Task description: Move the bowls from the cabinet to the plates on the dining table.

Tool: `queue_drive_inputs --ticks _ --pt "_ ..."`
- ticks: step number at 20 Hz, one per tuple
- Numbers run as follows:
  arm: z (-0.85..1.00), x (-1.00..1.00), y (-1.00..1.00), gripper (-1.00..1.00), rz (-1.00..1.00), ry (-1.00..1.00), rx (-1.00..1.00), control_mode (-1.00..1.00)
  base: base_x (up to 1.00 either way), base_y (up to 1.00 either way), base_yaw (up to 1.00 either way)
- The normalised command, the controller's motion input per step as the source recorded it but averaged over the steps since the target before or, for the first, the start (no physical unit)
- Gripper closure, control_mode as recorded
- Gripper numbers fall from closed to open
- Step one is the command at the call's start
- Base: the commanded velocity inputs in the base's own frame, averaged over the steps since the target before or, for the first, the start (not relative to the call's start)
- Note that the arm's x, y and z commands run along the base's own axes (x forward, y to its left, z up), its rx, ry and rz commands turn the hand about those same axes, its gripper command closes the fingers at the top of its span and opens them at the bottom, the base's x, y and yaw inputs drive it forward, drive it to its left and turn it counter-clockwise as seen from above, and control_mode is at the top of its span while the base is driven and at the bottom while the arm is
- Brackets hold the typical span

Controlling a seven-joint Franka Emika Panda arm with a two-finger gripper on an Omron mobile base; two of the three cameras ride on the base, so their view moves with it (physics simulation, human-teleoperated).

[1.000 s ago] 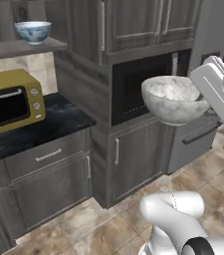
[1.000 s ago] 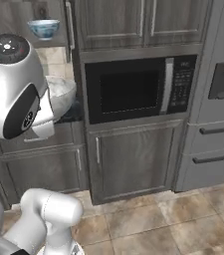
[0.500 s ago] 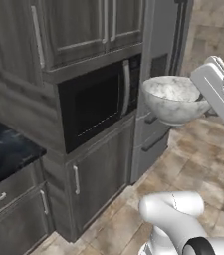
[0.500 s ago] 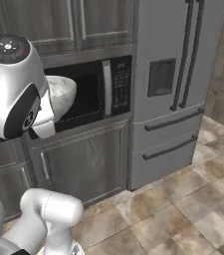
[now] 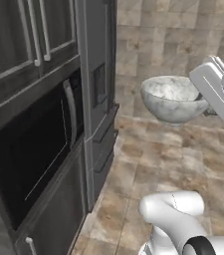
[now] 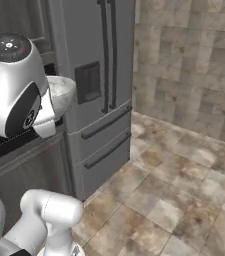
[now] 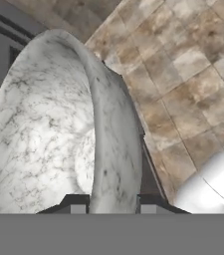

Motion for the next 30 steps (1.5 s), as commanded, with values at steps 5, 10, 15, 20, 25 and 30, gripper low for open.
queue_drive_inputs --ticks 5,10,15,20,25,30 --pt "0.0 0.0 0.0 1.0 0.0 0.0 0.0 1.0 0.54 0.0 -0.76" --pt "0.0 0.0 0.0 1.0 0.0 0.0 0.0 1.0 0.3 0.0 -0.8" --pt "0.0 0.0 0.0 1.0 0.0 0.0 0.0 1.0 0.36 0.0 -0.78" --pt "0.0 0.0 0.0 1.0 0.0 0.0 0.0 1.0 0.39 0.0 -0.73" --pt "0.0 0.0 0.0 1.0 0.0 0.0 0.0 1.0 0.82 0.01 -0.31" --pt "0.0 0.0 0.0 1.0 0.0 0.0 0.0 1.0 1.0 -0.06 -0.07"
